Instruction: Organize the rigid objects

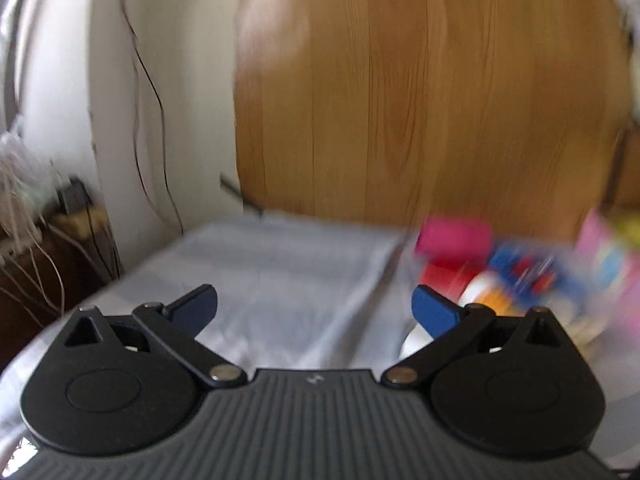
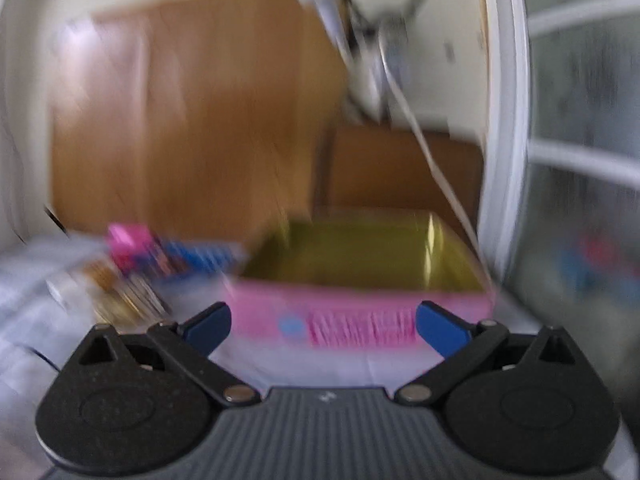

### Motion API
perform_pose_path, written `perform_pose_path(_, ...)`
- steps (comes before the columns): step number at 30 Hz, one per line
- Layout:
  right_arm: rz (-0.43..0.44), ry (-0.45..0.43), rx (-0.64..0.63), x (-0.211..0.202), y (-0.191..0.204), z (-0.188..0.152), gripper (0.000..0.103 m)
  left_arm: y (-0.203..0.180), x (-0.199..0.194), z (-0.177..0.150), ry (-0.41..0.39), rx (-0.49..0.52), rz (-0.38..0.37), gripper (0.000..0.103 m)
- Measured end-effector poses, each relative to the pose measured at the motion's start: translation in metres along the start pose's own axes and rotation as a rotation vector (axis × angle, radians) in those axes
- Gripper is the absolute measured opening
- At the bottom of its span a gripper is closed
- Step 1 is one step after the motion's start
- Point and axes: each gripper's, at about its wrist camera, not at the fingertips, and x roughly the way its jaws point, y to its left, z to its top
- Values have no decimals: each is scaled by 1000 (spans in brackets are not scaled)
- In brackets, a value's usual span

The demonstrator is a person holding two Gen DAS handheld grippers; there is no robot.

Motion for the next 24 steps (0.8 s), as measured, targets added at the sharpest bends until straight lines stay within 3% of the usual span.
perform_pose_path(3, 5, 135, -15, 51, -5, -23, 103, -16, 57, -14, 100, 36, 22, 103)
perform_pose_path(7, -23, 261, 50, 95, -17, -42, 103, -19, 93, -29, 210, 23, 36, 103)
perform_pose_path(11, 2, 233, 186, 106, -31, -33, 103, -8, 114, -34, 279, -67, 8, 103)
perform_pose_path(15, -65, 256, 35, 120, -13, -32, 103, -7, 119, -35, 269, -90, 16, 103)
perform_pose_path(24, -32, 239, 58, 110, -14, -37, 103, -11, 98, -40, 216, -45, -33, 103)
